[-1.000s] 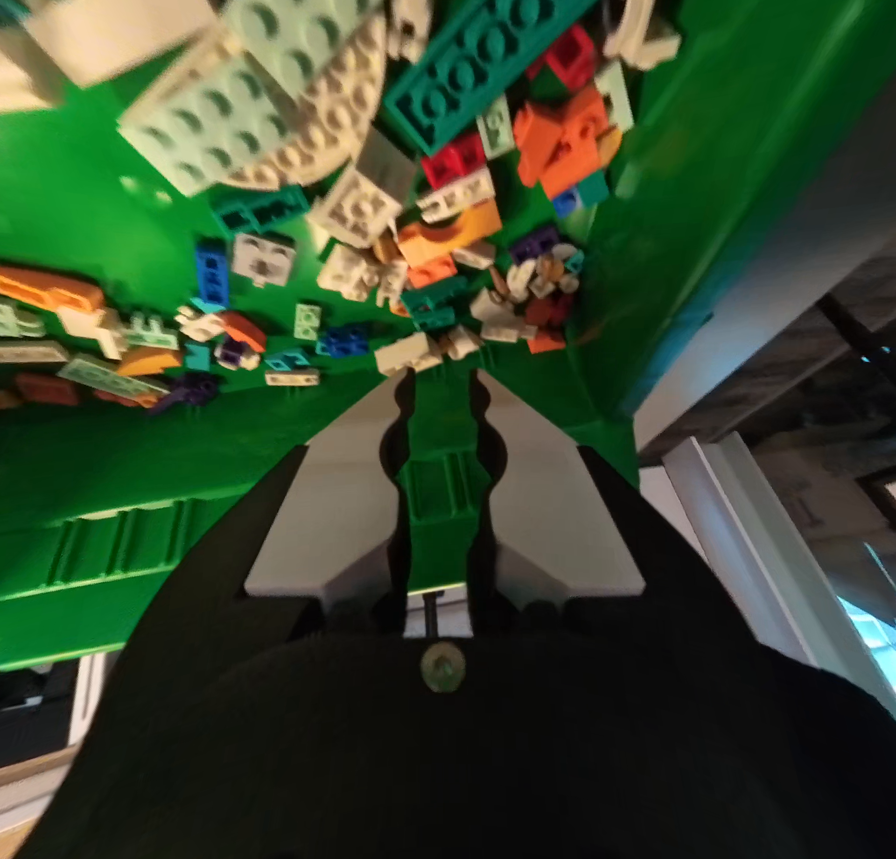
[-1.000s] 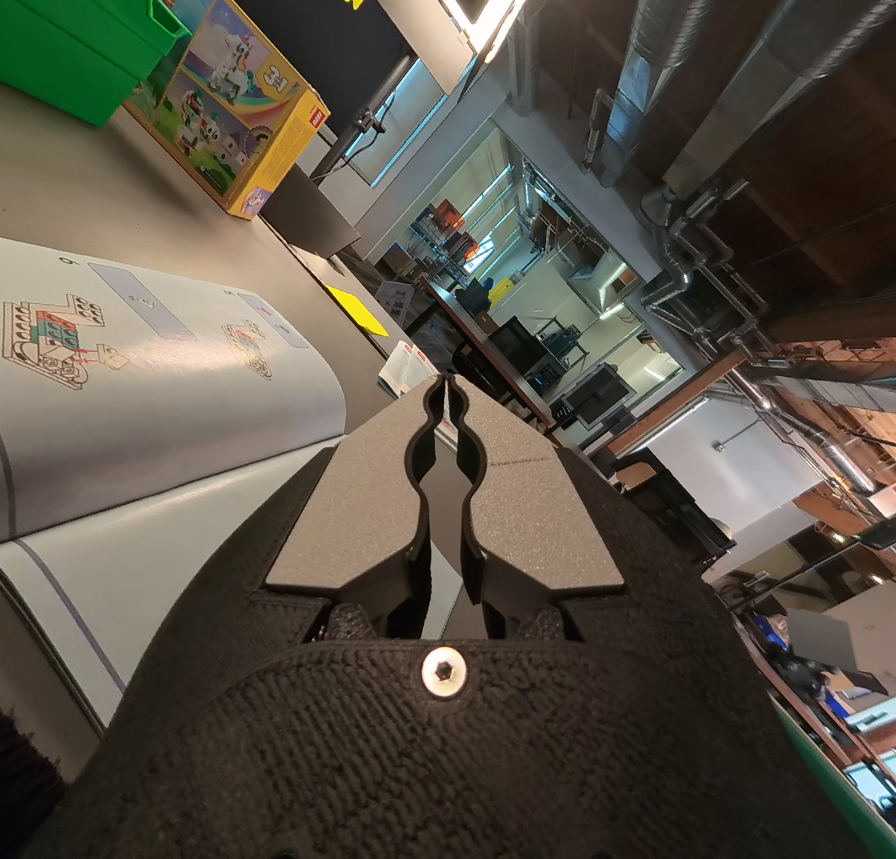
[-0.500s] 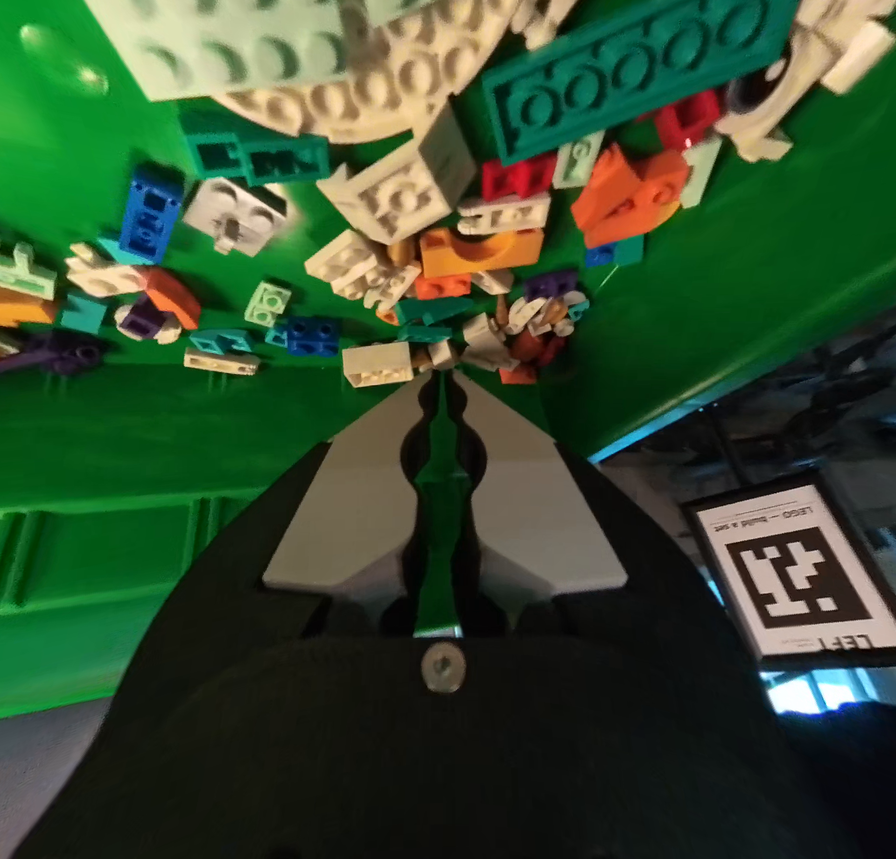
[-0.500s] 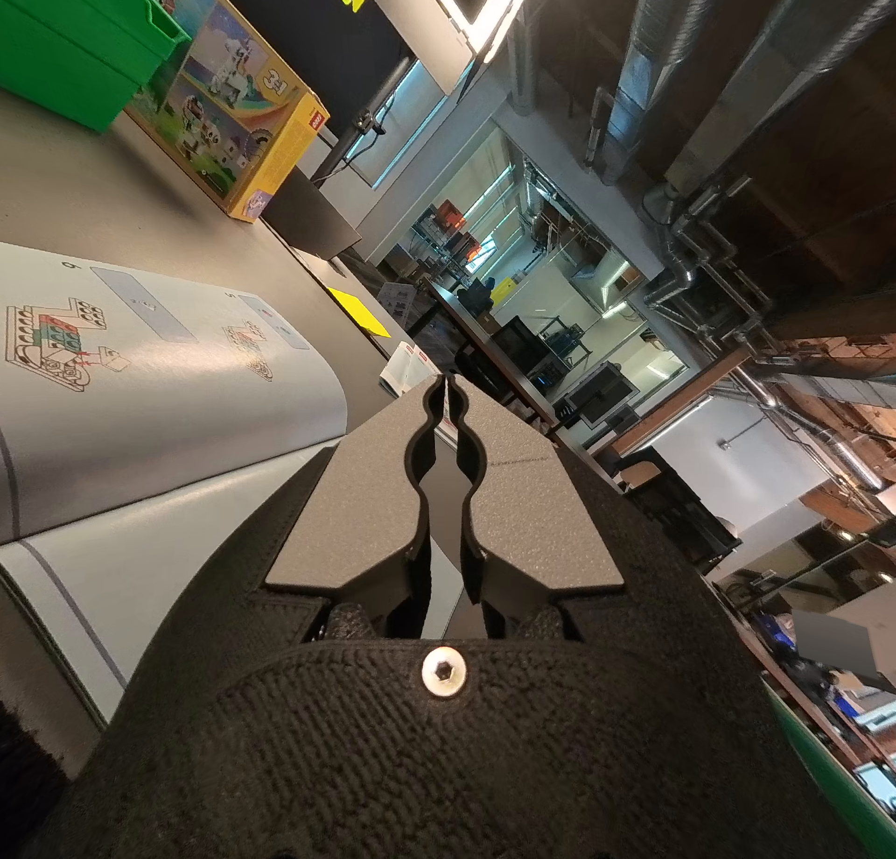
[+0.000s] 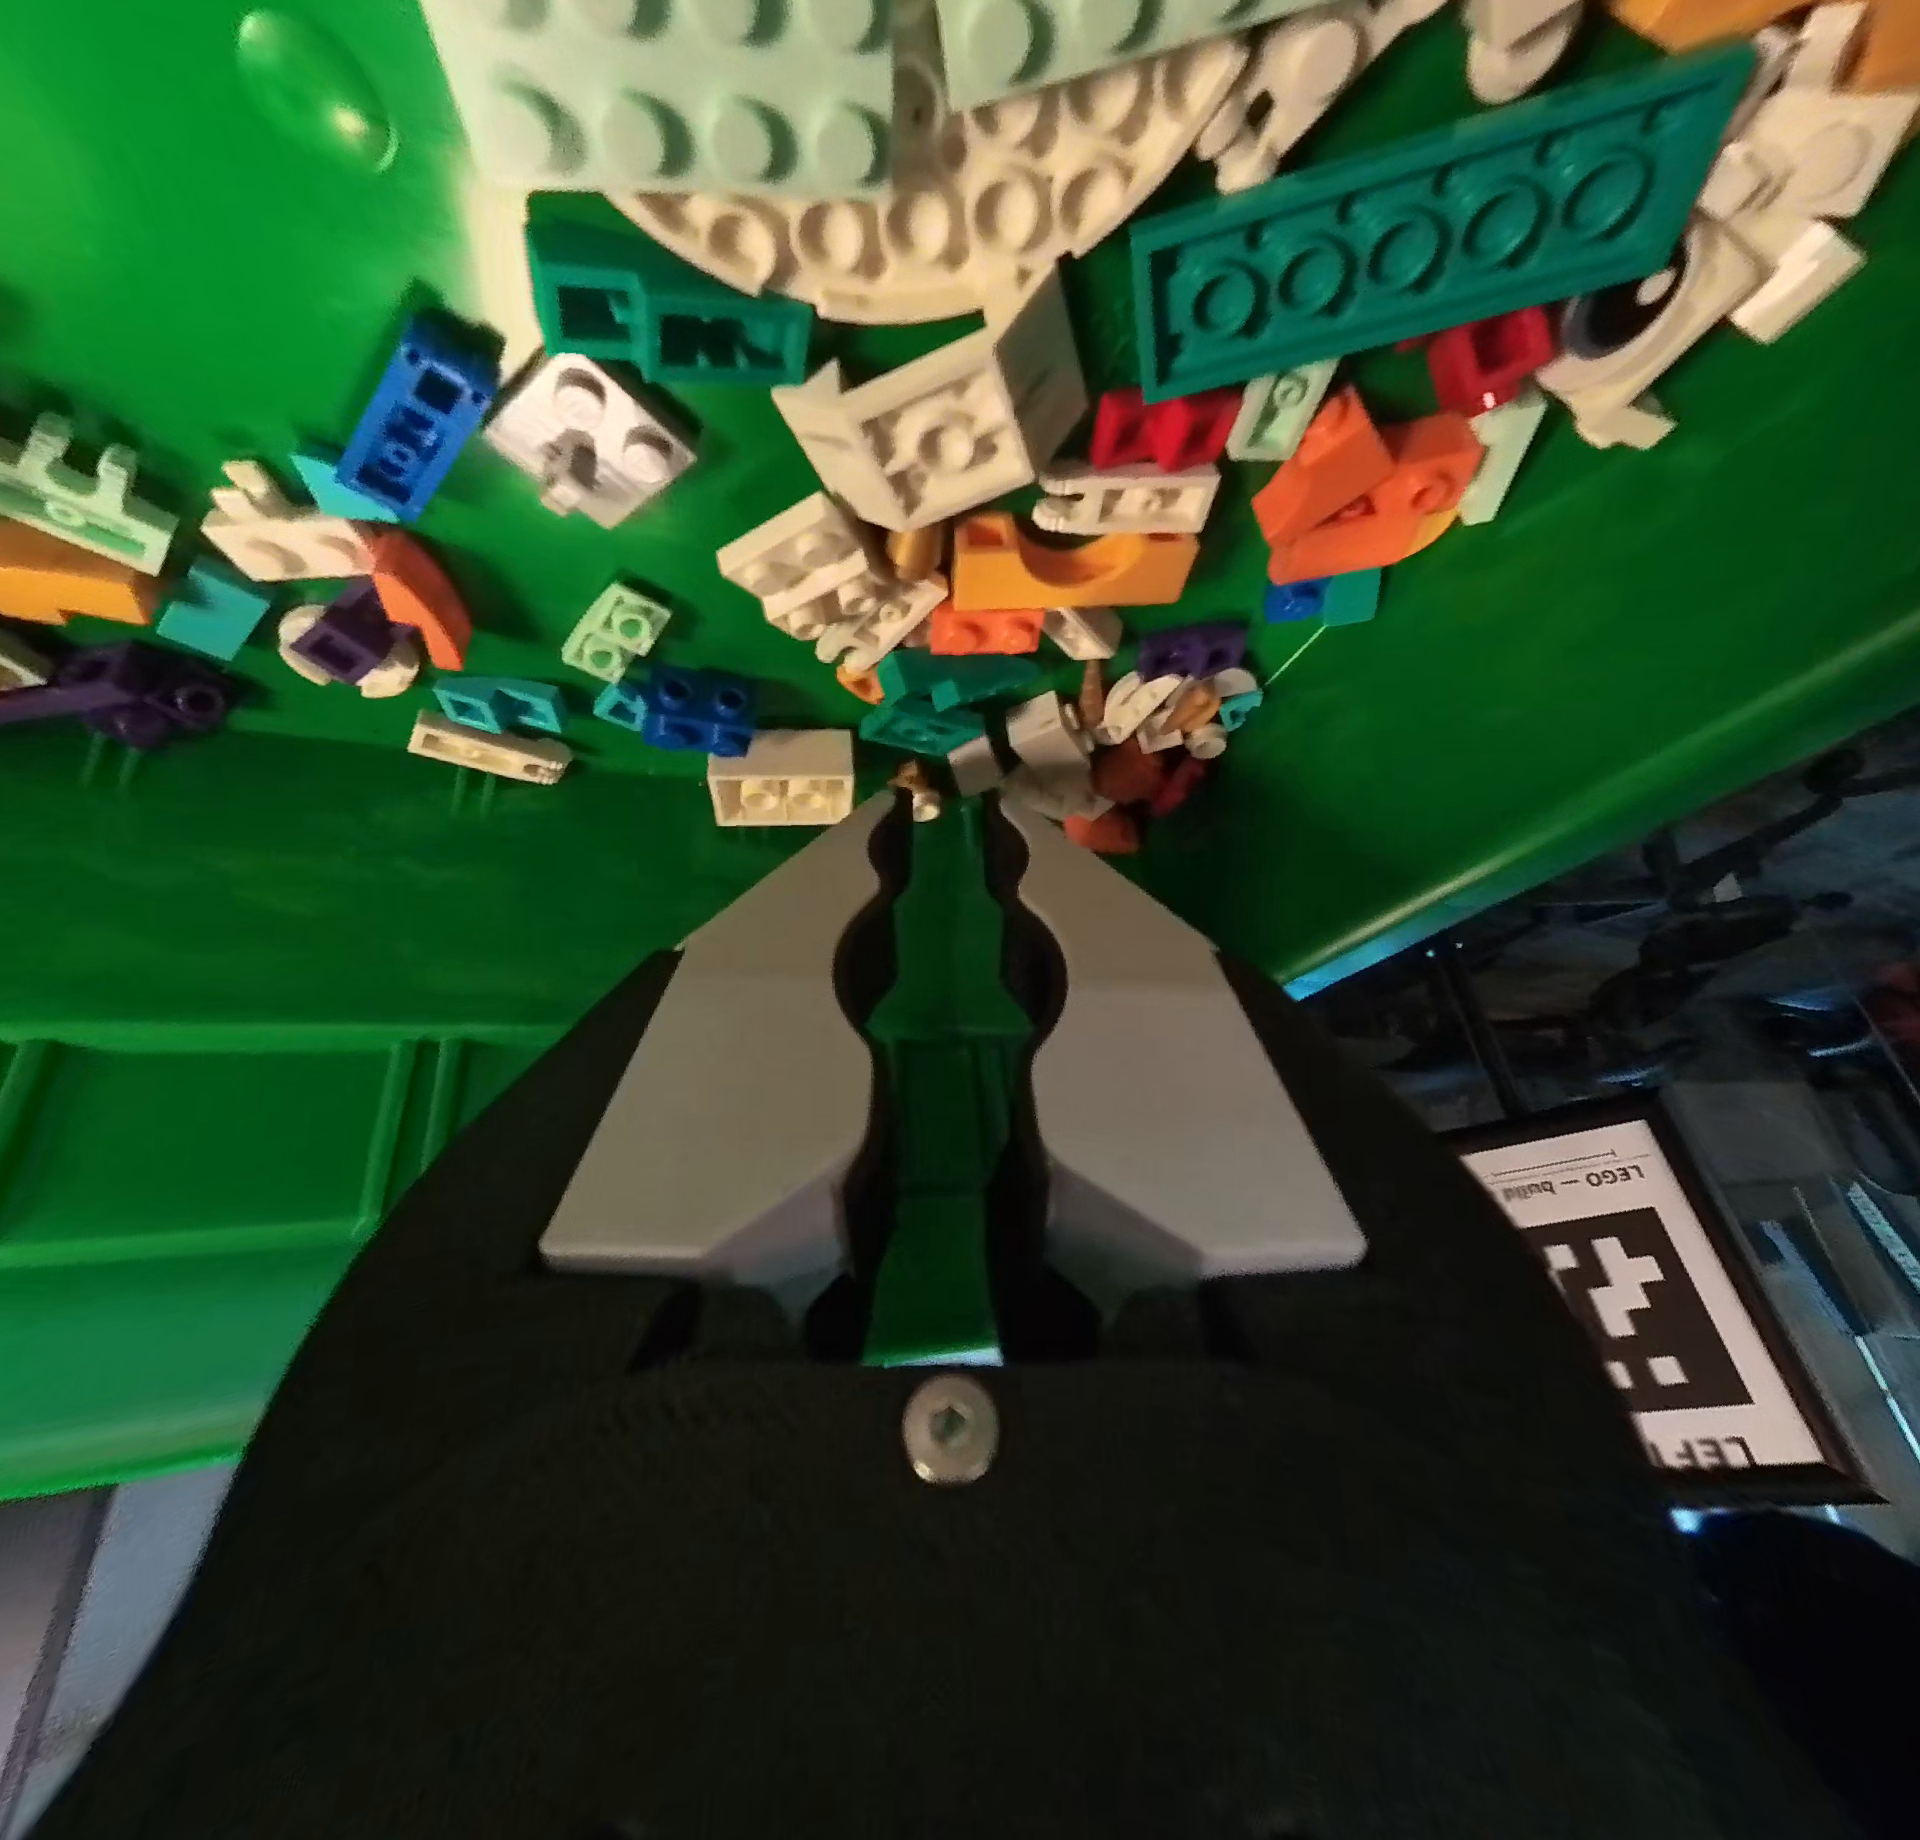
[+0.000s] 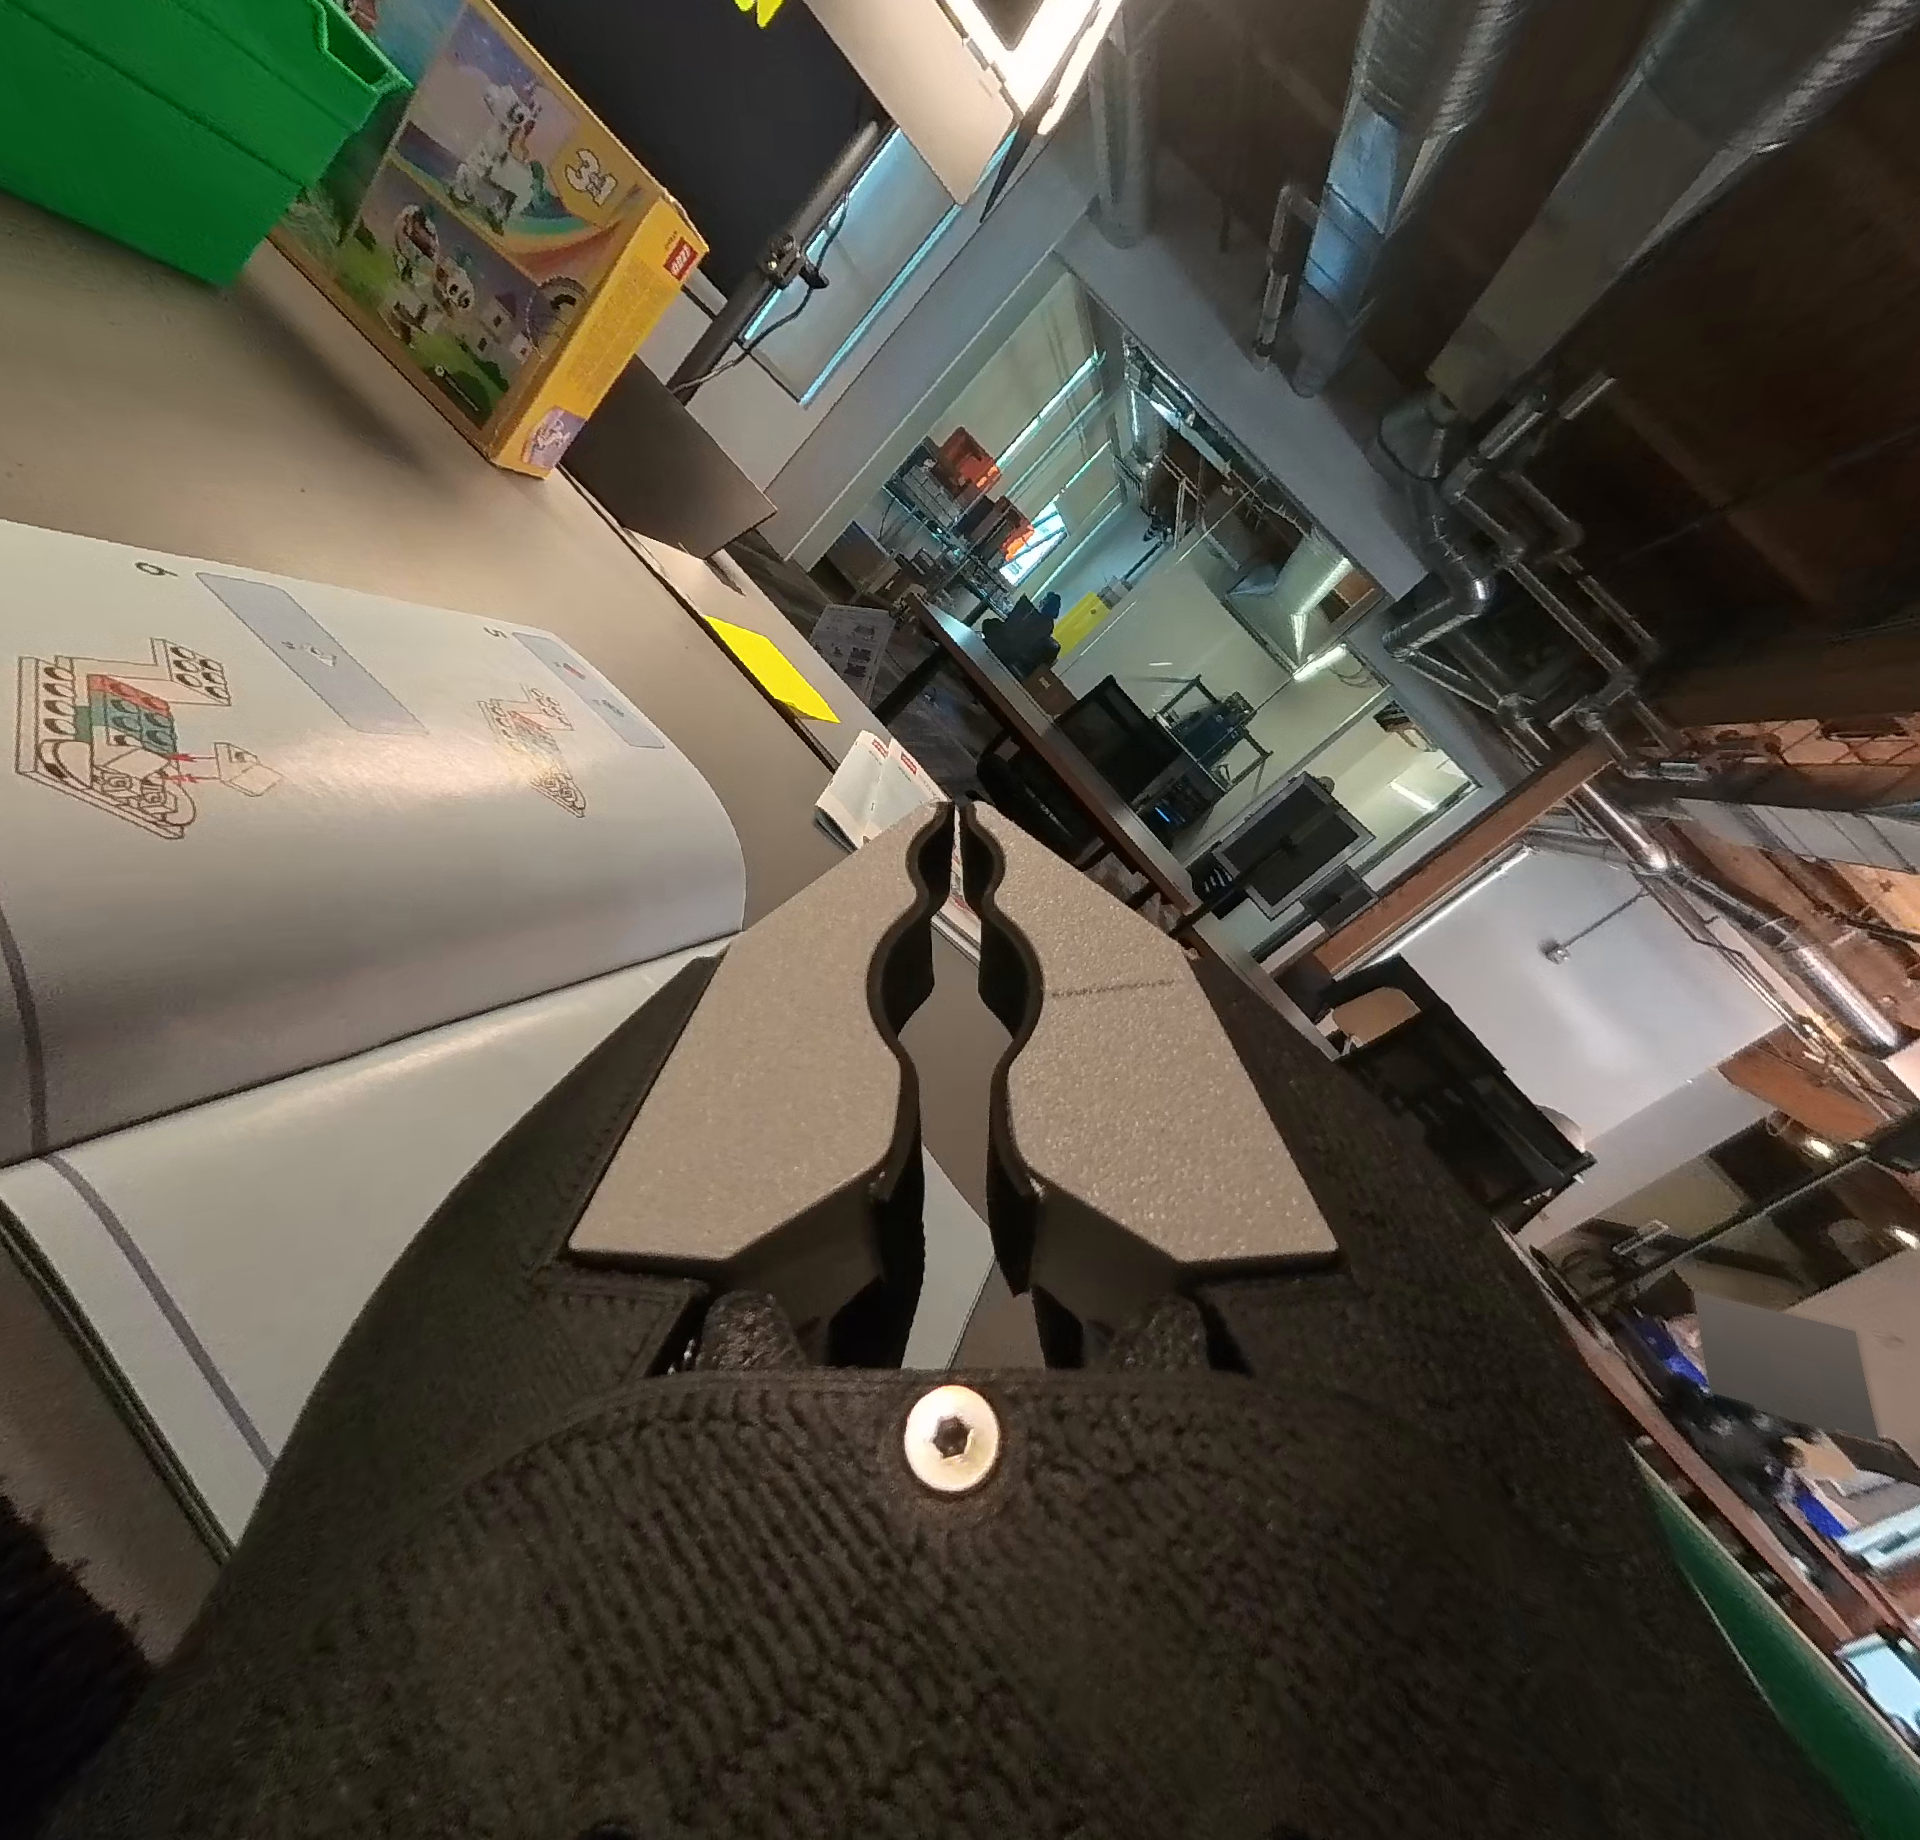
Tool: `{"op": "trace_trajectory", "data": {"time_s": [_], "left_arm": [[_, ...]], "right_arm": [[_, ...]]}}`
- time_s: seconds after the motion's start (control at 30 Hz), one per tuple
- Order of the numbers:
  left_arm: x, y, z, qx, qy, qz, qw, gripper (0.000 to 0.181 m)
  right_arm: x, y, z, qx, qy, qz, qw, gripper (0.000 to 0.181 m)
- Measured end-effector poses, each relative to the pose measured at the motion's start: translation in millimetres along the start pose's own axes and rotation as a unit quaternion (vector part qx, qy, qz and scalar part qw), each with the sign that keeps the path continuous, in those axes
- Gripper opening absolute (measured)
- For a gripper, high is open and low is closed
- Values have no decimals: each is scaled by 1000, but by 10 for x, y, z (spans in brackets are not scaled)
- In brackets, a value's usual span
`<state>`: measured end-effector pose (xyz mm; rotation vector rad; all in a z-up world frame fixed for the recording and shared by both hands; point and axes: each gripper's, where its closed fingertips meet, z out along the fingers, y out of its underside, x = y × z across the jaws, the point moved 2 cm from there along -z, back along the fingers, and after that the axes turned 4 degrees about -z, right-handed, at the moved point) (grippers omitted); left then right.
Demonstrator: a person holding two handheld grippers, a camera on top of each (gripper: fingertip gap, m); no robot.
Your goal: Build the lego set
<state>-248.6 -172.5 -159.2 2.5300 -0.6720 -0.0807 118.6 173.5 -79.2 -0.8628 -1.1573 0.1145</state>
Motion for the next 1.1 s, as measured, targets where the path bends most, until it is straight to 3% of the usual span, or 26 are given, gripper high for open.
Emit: {"op": "trace_trajectory", "data": {"time_s": [0.4,0.67,0.9,1.03,1.1], "left_arm": [[19,-51,9,1,18,-9,1000,16],[5,-88,-54,20,8,13,1000,7],[28,-80,-635,149,-79,-1,986,6],[253,-217,-1243,250,-175,3,952,6],[503,-380,-1513,300,-192,3,934,6]], "right_arm": [[-3,8,5,-2,-1,-1,1000,0],[1,4,7,-1,0,-1,1000,0],[1,-29,7,14,-1,4,1000,0],[-58,-77,7,30,-18,-2,999,0],[-99,-115,-5,43,-29,-6,999,0]]}}
